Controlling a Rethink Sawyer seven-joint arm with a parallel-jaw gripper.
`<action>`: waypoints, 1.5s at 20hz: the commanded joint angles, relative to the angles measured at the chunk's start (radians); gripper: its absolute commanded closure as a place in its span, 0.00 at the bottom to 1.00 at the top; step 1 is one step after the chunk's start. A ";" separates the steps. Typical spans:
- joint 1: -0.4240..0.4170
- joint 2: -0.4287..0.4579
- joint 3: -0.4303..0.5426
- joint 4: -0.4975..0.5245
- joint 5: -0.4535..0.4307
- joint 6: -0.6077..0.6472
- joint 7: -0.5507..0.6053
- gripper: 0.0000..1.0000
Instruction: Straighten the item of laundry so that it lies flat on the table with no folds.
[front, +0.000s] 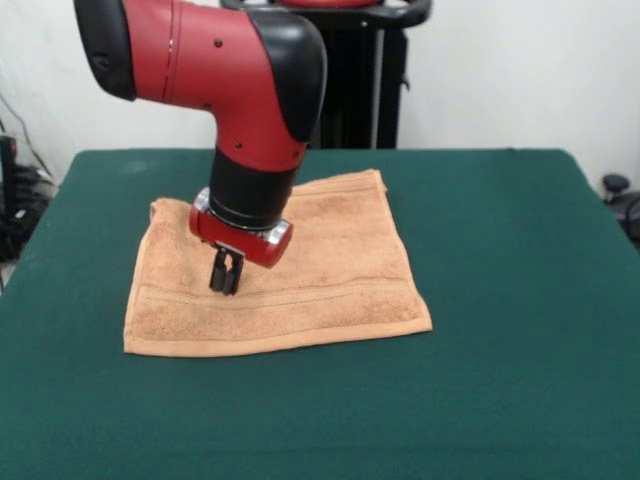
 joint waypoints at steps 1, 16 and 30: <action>0.013 0.384 0.070 -0.137 -0.017 -0.301 0.121 1.00; 0.075 0.417 0.027 -0.160 0.099 -0.337 0.185 1.00; 0.158 0.424 -0.013 -0.189 0.240 -0.226 0.191 1.00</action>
